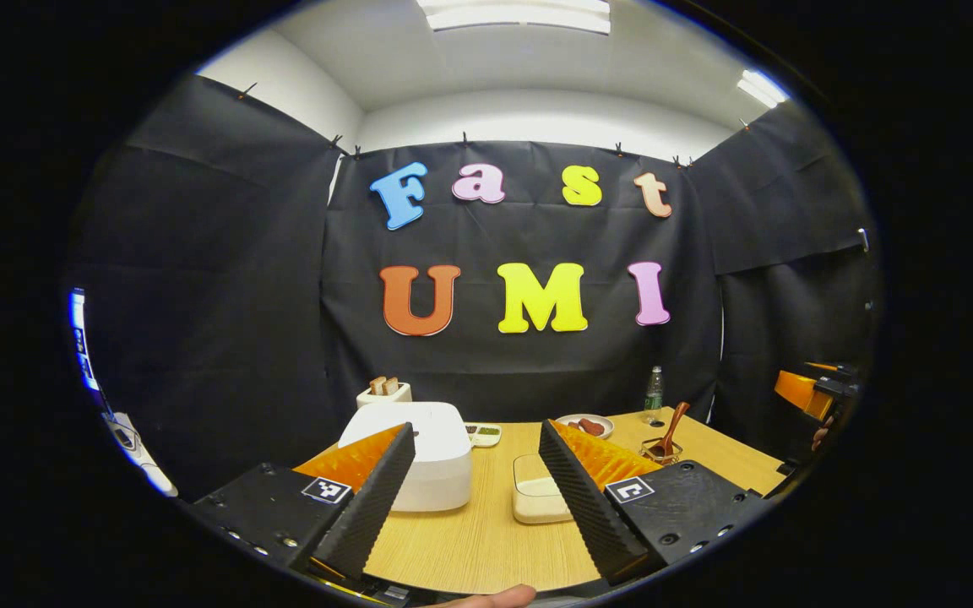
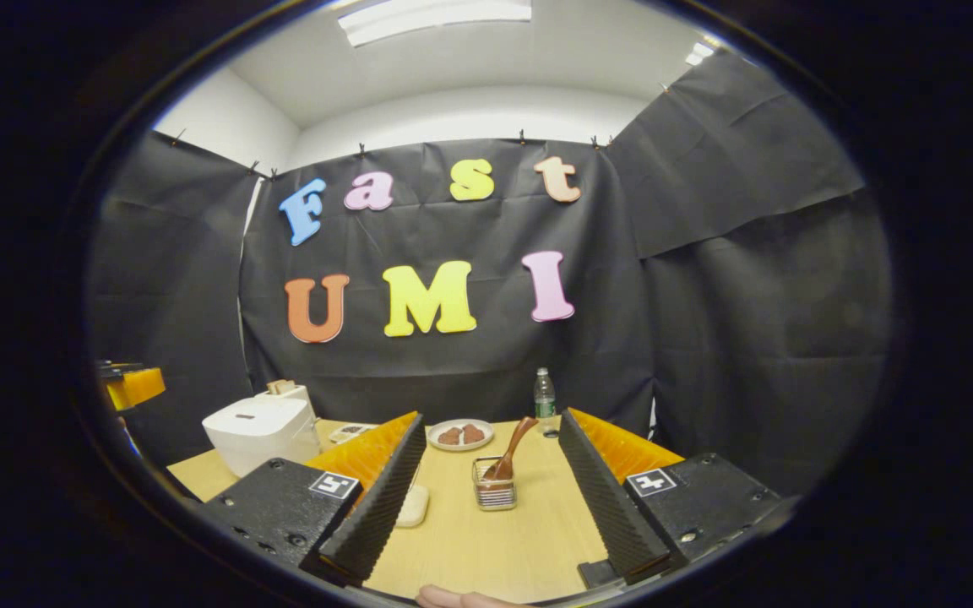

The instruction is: Close the left gripper, press the button to open the rice cooker; take a wooden spoon from the chopstick holder with the right hand, scoop a spoonful of rice and pour it into the rice cooker, then put the wooden spoon back into the chopstick holder.

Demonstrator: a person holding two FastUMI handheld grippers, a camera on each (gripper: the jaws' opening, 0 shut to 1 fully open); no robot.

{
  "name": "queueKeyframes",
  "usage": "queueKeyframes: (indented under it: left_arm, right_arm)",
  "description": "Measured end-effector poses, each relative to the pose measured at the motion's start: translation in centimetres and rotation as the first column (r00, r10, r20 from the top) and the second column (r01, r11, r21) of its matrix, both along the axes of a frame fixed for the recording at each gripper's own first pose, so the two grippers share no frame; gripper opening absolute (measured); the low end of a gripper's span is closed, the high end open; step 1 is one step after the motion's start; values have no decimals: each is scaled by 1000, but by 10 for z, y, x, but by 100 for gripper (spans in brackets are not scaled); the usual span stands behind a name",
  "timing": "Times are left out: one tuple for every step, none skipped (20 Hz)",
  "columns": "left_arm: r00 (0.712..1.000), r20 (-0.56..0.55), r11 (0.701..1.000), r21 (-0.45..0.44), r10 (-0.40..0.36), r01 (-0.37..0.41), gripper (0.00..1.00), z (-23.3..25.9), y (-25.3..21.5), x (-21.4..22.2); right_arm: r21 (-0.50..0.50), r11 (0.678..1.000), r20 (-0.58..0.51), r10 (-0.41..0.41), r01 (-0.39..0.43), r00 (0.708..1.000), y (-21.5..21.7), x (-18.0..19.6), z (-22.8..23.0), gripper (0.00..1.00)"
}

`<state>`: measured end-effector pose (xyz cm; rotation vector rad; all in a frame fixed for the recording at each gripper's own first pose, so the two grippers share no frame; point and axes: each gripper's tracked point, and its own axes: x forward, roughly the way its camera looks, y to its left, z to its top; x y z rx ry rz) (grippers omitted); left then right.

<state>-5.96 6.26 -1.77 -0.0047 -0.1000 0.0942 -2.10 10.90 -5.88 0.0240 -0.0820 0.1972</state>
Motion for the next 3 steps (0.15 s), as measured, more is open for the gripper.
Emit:
queueKeyframes:
  left_arm:
    - [1000,0,1000,3,-4,4,94,0,-2,0]
    - [1000,-4,1000,0,-6,6,94,-1,-3,0]
    - [1000,-8,1000,-8,-8,8,94,-3,-4,2]
  right_arm:
    - [-10,1000,12,-20,20,1000,-4,0,1,95]
    - [-14,999,22,-35,36,999,-5,-1,0,100]
    - [-18,999,27,-37,37,999,-3,-2,0,95]
